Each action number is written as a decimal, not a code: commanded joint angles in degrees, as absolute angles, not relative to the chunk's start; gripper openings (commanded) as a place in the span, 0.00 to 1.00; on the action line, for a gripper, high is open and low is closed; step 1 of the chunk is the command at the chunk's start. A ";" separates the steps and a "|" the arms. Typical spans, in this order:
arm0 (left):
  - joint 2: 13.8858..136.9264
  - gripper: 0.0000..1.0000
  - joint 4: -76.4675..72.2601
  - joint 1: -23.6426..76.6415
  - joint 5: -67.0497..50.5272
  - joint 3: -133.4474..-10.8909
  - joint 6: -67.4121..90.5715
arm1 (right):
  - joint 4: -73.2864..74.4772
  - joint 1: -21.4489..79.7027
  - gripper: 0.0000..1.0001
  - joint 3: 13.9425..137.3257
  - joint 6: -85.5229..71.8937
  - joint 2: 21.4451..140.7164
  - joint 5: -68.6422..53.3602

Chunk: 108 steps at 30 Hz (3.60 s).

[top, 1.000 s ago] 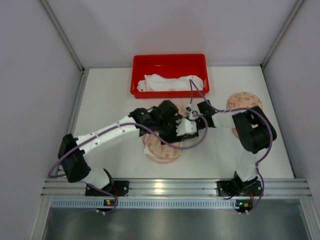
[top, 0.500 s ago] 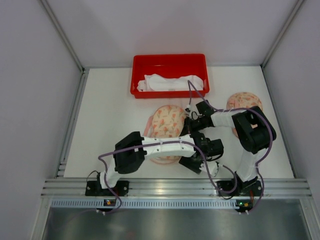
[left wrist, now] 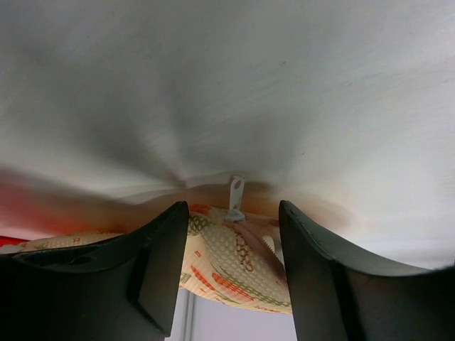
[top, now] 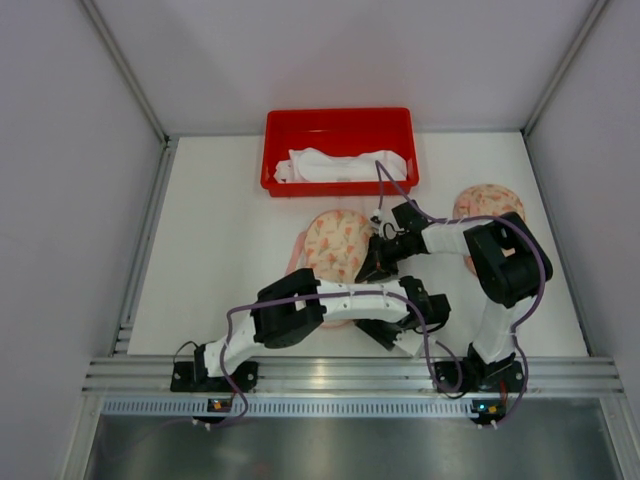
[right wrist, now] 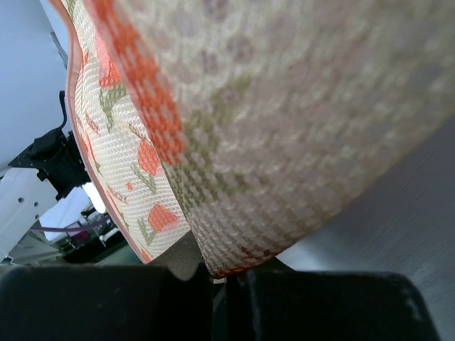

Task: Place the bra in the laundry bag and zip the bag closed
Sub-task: Adjust the laundry bag at the center of the board, then zip the laundry bag at the center of the board.

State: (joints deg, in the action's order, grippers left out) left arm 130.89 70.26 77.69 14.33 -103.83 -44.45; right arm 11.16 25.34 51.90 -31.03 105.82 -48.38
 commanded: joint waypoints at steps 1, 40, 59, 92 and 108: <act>131.39 0.58 72.69 77.78 17.05 -105.64 -45.53 | 11.78 26.02 0.00 54.14 -30.15 105.21 -48.25; 137.29 0.11 76.11 78.92 16.97 -110.05 -44.65 | 12.48 26.01 0.00 55.36 -29.71 105.82 -48.08; 126.48 0.00 75.85 85.78 6.07 -95.98 -39.47 | 22.85 24.35 0.00 63.19 -18.02 111.36 -43.33; 128.58 0.00 62.93 79.89 18.46 -104.50 -36.04 | 34.80 23.03 0.05 58.80 -10.90 111.00 -62.05; 123.49 0.00 62.93 87.01 12.39 -96.24 -32.08 | 29.80 18.99 0.00 61.43 -15.29 111.18 -58.54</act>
State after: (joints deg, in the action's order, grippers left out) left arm 127.81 62.52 83.05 19.00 -97.67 -35.68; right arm 35.20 21.85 58.22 -14.15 111.28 -59.35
